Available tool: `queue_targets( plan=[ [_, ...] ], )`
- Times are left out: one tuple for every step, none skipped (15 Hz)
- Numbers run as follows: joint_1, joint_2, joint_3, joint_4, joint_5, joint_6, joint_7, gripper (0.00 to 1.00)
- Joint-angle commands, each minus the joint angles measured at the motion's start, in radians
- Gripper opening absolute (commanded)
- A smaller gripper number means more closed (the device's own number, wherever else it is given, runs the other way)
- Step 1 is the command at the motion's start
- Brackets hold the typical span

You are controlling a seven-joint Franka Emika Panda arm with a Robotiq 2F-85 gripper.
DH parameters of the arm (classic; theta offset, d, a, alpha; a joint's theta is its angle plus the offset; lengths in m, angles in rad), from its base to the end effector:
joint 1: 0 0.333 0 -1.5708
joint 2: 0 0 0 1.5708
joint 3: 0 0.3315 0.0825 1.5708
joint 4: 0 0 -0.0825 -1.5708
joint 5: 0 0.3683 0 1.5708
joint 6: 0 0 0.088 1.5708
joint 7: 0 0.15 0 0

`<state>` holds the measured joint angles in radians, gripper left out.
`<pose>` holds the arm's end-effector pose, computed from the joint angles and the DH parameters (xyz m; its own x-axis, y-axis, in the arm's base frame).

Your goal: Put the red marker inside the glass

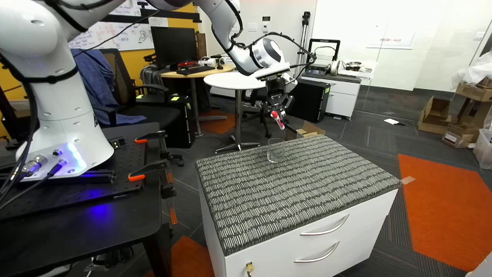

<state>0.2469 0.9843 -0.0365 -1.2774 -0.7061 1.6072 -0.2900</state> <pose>0.6650 0.0494 0.1343 0.5716 0.3554 -0.7395 0.7657 -0.5549 0.3252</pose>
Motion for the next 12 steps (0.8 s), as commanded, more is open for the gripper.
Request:
queue_targets(
  plan=[
    [0.023,0.079,0.021,0.108,-0.055,-0.075,-0.088,0.05],
    [0.028,0.093,0.025,0.121,-0.069,-0.080,-0.107,0.05],
    [0.033,0.109,0.032,0.136,-0.079,-0.083,-0.125,0.05],
    [0.037,0.122,0.036,0.148,-0.090,-0.085,-0.142,0.05],
    [0.042,0.136,0.039,0.161,-0.099,-0.086,-0.156,0.05],
    [0.048,0.150,0.041,0.175,-0.107,-0.088,-0.168,0.05],
    [0.053,0.162,0.042,0.186,-0.113,-0.090,-0.182,0.05],
    [0.056,0.174,0.044,0.198,-0.120,-0.090,-0.196,0.05],
    [0.059,0.186,0.043,0.211,-0.126,-0.090,-0.207,0.05],
    [0.061,0.199,0.043,0.226,-0.129,-0.091,-0.218,0.05],
    [0.061,0.211,0.044,0.240,-0.131,-0.092,-0.230,0.05],
    [0.062,0.221,0.045,0.253,-0.131,-0.094,-0.239,0.05]
  ],
)
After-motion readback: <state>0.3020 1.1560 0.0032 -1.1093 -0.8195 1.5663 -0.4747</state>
